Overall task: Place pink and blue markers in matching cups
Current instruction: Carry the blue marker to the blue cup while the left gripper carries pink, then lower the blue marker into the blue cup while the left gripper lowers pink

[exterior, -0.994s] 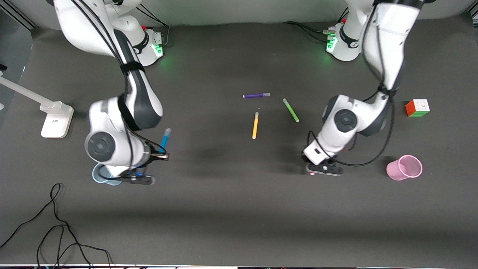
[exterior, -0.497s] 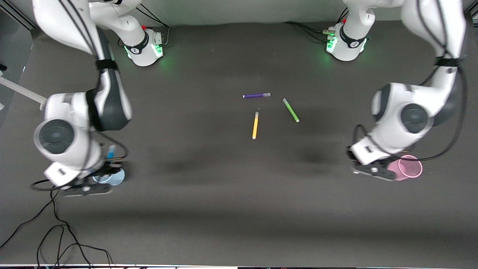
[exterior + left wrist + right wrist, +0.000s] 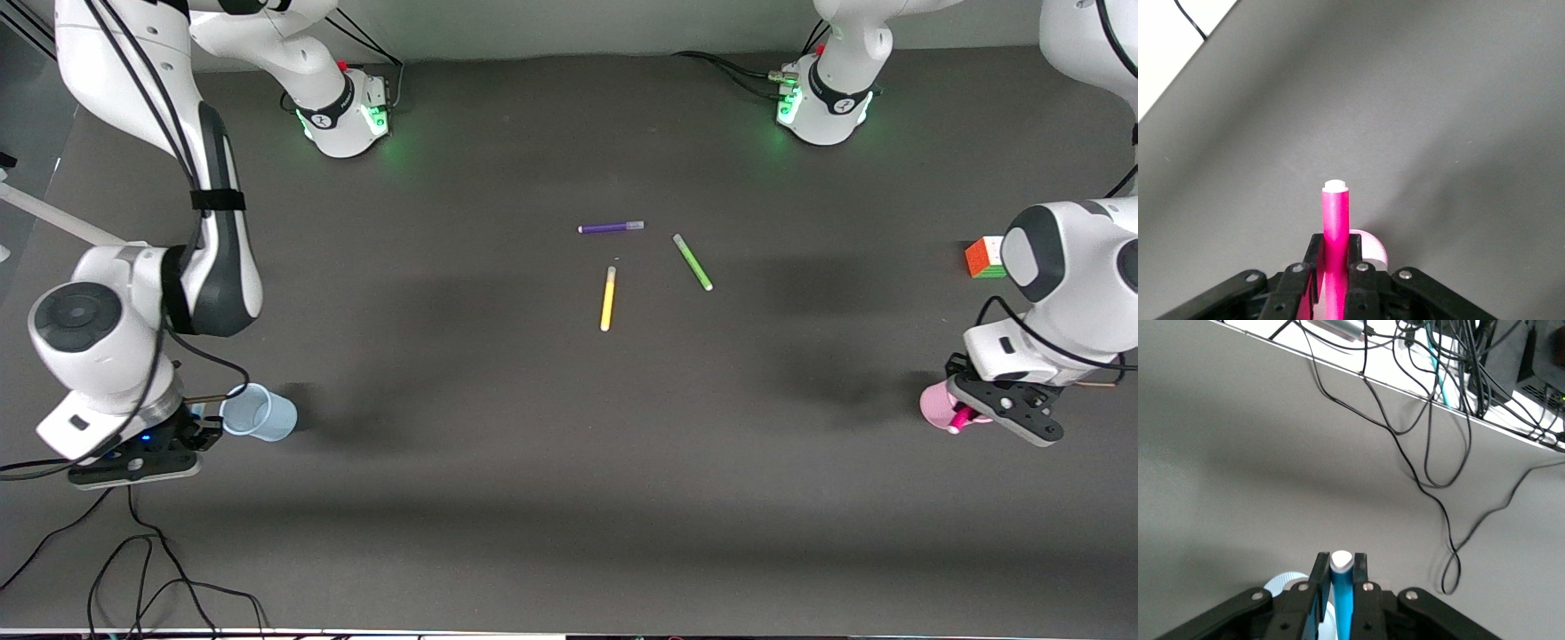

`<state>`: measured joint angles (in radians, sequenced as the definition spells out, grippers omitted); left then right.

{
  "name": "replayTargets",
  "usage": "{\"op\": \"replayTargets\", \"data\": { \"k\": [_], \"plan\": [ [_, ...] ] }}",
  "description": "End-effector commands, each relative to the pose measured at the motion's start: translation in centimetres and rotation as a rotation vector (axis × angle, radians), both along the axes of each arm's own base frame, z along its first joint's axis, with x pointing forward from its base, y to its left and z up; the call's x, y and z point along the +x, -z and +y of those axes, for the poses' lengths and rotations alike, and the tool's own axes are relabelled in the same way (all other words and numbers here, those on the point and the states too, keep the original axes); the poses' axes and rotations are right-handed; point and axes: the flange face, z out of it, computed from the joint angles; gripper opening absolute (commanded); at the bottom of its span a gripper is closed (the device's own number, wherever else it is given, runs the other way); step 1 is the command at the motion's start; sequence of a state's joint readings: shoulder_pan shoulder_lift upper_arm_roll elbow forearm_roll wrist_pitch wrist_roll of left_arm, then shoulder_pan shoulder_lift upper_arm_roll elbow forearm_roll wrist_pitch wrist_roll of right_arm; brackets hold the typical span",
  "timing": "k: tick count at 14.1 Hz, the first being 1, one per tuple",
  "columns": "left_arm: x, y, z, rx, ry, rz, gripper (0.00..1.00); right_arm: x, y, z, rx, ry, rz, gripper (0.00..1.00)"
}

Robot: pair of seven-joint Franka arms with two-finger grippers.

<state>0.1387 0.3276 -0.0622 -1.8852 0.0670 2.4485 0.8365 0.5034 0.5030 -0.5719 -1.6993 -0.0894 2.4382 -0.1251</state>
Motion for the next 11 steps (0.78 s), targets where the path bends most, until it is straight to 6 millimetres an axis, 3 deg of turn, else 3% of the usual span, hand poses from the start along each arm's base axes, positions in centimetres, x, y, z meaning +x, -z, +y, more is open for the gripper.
{"op": "replayTargets", "data": {
  "k": [1,2,8,11],
  "plan": [
    [-0.3,-0.2,0.3,-0.019,0.164,-0.073,0.00,-1.2,0.3,0.2,0.063,0.006,-0.074,0.00],
    [-0.4,-0.2,0.8,-0.065,0.205,-0.091,0.00,-1.5,1.0,0.2,0.074,0.004,-0.094,0.00],
    [-3.2,4.0,8.6,-0.311,0.309,-0.110,0.00,-4.3,3.6,0.9,0.153,0.031,-0.110,0.00],
    [-3.9,6.4,8.8,-0.428,0.316,-0.095,0.00,-5.6,4.0,0.7,0.172,0.047,-0.107,0.00]
  ]
}}
